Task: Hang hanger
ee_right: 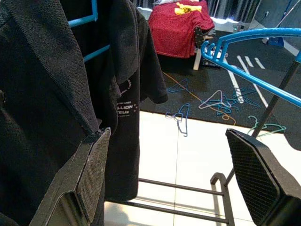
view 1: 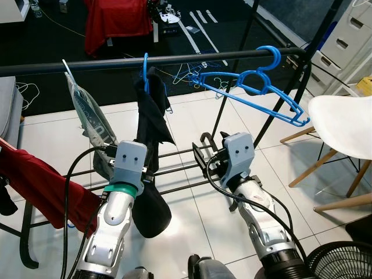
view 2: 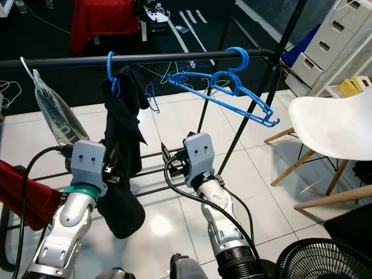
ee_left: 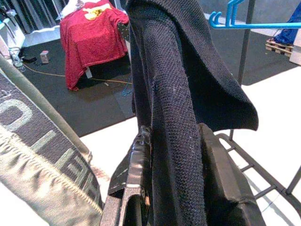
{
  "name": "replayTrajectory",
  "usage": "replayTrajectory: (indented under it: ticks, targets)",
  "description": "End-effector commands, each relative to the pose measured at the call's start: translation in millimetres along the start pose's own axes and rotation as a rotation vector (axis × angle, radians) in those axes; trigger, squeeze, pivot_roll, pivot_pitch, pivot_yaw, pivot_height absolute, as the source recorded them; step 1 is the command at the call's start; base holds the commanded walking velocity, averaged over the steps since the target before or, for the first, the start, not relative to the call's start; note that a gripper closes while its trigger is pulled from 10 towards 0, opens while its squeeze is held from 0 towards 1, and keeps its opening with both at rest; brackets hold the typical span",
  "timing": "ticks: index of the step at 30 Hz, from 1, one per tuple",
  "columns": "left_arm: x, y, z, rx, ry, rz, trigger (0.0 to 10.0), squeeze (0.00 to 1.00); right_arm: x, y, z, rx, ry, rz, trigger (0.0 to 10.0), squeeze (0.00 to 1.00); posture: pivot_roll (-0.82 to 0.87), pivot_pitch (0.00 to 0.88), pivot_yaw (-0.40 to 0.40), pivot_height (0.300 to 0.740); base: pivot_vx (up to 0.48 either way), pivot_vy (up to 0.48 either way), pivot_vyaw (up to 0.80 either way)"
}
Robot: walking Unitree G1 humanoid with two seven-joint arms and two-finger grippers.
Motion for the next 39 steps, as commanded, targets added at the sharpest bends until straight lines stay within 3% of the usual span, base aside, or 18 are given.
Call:
replayTrajectory:
  ticks: [1,39]
  targets:
    - [-2.4,-0.5,-2.6,-0.012,0.005,0.002,10.0,0.00,-3.0,-2.7,-3.1,-0.012,-0.005,0.006,10.0,0.00,-0.05,0.011,-0.003,0.740,0.000,0.000,0.00]
    - [-1.2,-6.0,4.1,0.010,0.011,-0.002,10.0,0.00,-3.3,-3.8,0.4,-0.014,0.021,0.006,10.0,0.00,-0.03,0.032,-0.004,0.740,0.000,0.000,0.00]
Point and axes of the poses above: a point about 5 cm out from each wrist's last joint towards the gripper, its own y axis pointing out of the wrist towards the gripper, its own x axis along the axis of the wrist's last joint, z = x × y, the point moved 2 cm from there along y, pointing out of the wrist towards the gripper, and after that the axes turned 8 degrees about y, right-handed, at the moved point
